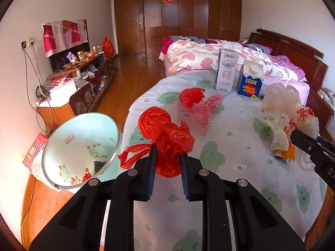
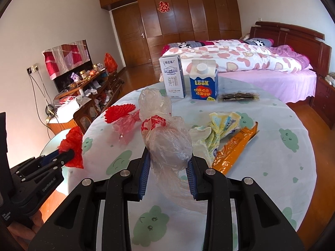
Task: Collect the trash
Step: 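Carry the red bag and clear bag over the bin and open both tools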
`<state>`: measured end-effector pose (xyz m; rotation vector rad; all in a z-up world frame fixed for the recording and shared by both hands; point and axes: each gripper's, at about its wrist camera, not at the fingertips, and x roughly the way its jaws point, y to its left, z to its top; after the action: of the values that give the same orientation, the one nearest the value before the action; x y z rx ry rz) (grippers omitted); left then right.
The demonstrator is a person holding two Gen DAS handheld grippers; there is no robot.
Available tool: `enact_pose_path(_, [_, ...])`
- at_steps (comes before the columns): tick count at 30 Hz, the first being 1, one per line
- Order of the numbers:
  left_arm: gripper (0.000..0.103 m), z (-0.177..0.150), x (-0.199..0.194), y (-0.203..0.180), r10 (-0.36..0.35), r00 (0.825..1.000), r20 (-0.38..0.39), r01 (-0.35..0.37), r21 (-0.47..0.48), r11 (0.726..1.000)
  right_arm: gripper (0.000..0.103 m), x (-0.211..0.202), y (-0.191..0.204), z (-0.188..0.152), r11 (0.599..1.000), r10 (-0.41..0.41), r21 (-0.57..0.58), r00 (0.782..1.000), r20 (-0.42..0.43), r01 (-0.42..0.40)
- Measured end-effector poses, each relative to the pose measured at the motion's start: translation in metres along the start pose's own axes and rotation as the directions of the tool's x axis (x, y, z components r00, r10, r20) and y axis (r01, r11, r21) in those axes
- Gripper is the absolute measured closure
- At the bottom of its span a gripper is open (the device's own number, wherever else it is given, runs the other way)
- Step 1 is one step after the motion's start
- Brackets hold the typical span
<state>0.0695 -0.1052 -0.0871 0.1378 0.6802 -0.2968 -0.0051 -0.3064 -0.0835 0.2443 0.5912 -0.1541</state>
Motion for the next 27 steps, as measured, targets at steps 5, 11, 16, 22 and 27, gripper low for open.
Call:
enact_pose_path(5, [0.082,-0.002,-0.008,0.011,0.019,1.0,0.012,-0.018,-0.012,1.0,0.071,-0.002,0.015,0.001,1.0,0.016,-0.027,1.0,0.003,-0.016])
enact_pose_path(11, [0.082,-0.002,-0.015,0.027,0.038,0.999,0.023,-0.037,-0.034,0.999,0.071,0.0,0.033,0.001,0.998,0.036,-0.051,0.999,-0.003,-0.036])
enact_pose_path(16, [0.082,-0.004,-0.018,0.038,0.056,0.998,0.025,-0.054,-0.052,0.997,0.071,0.001,0.05,0.0,0.996,0.056,-0.068,0.998,-0.011,-0.056])
enact_pose_path(22, [0.082,-0.005,-0.021,0.055,0.073,0.997,0.027,-0.07,-0.081,0.994,0.071,0.004,0.068,0.0,0.992,0.075,-0.098,0.997,-0.017,-0.076])
enact_pose_path(27, [0.082,-0.004,-0.022,0.072,0.093,0.995,0.027,-0.089,-0.109,0.99,0.071,0.007,0.084,0.001,0.988,0.094,-0.119,0.995,-0.025,-0.096])
